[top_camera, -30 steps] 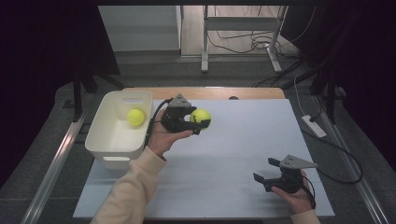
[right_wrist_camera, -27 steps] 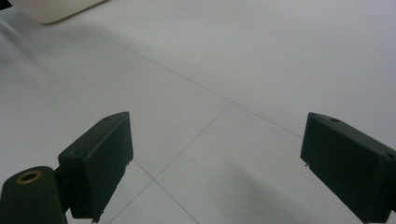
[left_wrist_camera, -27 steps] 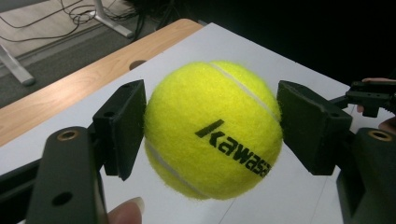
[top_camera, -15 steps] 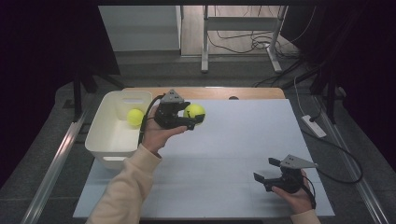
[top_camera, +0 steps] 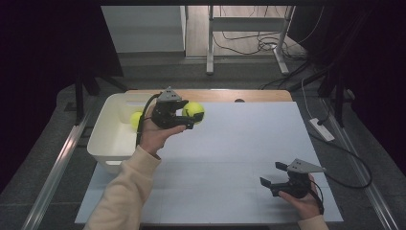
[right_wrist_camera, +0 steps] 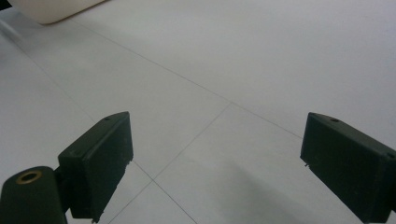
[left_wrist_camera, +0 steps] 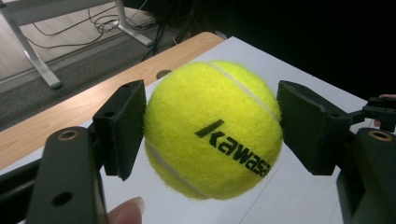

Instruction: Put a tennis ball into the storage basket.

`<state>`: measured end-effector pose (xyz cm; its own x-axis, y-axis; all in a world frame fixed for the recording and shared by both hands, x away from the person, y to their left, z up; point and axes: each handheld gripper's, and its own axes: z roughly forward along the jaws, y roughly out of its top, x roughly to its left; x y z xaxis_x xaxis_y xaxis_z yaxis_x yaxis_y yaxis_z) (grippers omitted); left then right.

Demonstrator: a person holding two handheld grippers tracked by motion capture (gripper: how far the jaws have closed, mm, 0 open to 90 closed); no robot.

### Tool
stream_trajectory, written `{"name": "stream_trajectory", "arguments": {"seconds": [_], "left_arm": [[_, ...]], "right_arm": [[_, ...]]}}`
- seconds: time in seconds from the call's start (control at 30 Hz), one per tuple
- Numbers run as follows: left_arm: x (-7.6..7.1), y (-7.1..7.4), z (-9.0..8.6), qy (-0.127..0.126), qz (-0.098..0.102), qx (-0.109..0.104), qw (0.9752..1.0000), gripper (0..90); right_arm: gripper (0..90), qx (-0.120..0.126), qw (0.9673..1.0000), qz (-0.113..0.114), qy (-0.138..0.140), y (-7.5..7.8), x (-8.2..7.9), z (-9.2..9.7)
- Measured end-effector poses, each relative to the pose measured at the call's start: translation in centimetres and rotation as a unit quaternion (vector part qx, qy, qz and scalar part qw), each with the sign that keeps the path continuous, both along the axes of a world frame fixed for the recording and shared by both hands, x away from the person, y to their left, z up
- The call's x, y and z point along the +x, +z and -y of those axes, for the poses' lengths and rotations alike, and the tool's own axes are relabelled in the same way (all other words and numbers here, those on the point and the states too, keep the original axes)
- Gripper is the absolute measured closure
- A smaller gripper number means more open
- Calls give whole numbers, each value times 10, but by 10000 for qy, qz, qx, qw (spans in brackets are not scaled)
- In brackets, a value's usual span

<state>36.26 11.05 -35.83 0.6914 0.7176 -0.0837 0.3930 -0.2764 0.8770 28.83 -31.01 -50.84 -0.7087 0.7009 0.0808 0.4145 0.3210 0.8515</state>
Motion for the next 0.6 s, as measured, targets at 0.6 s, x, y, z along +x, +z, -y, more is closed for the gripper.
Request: {"name": "stream_trajectory", "arguments": {"seconds": [0.6], "left_arm": [[-1,10,-17,192,98,-74,9997,281]], "right_arm": [[91,-15,10000,-4,-12,0,0,0]]}}
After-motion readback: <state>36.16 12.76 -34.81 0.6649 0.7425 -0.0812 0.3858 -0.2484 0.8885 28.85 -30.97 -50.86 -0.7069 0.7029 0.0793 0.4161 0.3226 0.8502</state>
